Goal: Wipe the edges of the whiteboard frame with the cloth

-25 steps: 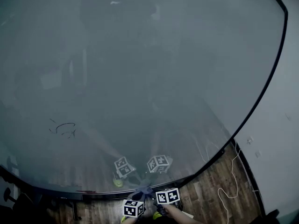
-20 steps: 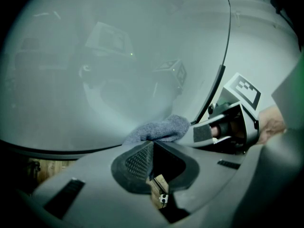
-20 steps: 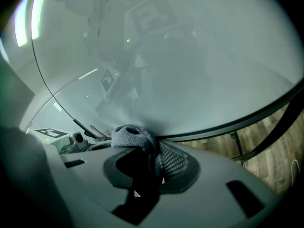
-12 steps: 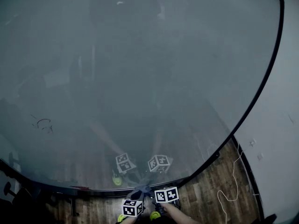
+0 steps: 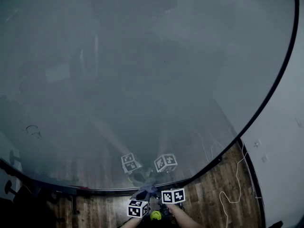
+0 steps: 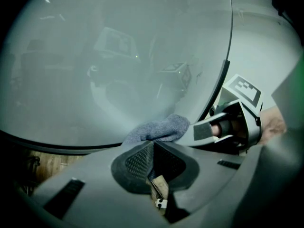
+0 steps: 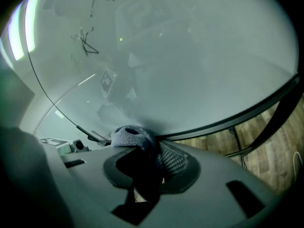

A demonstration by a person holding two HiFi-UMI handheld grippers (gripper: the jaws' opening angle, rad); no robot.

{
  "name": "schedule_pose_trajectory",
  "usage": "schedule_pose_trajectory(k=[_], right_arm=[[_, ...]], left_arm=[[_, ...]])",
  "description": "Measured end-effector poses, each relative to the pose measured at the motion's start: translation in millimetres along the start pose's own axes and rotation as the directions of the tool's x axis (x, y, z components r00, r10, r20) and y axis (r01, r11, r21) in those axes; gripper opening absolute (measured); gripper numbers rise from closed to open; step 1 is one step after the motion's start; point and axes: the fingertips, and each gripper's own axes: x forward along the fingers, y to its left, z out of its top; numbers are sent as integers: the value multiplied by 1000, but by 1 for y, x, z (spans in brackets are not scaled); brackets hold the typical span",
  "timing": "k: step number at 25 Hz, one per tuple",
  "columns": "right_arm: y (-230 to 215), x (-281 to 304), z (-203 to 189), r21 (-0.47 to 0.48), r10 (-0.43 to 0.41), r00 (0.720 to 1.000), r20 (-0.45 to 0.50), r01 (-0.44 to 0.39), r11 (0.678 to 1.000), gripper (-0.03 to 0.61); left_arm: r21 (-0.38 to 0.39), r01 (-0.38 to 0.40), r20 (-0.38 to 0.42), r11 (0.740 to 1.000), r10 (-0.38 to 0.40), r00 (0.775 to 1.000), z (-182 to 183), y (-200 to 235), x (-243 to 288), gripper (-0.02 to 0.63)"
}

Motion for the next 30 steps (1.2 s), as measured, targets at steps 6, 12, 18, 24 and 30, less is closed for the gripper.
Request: schedule_pose_trajectory(k=[6, 12, 18, 24, 30], right_arm=[[-3, -5, 3, 48, -18, 999, 38, 16, 999, 83], [-6, -11, 0, 83, -77, 994, 76, 71, 994, 83], [-8, -16, 0, 134, -119, 983, 137, 101, 986, 83], [-8, -18, -2, 163, -145, 978, 153, 120, 979, 84], [-9, -18, -1, 168, -130, 979, 157, 103, 980, 83]], left_arm=[[11, 39, 8, 999, -39, 999, 3, -5, 2, 20], [25, 124, -20, 992, -123, 992, 1, -11, 3, 20], [45, 198, -27, 979, -197, 980, 3, -15, 6, 20], [59, 231, -48, 971, -228, 972, 2, -17, 5, 20], [64, 228, -46, 972, -225, 973, 4, -17, 6, 20]])
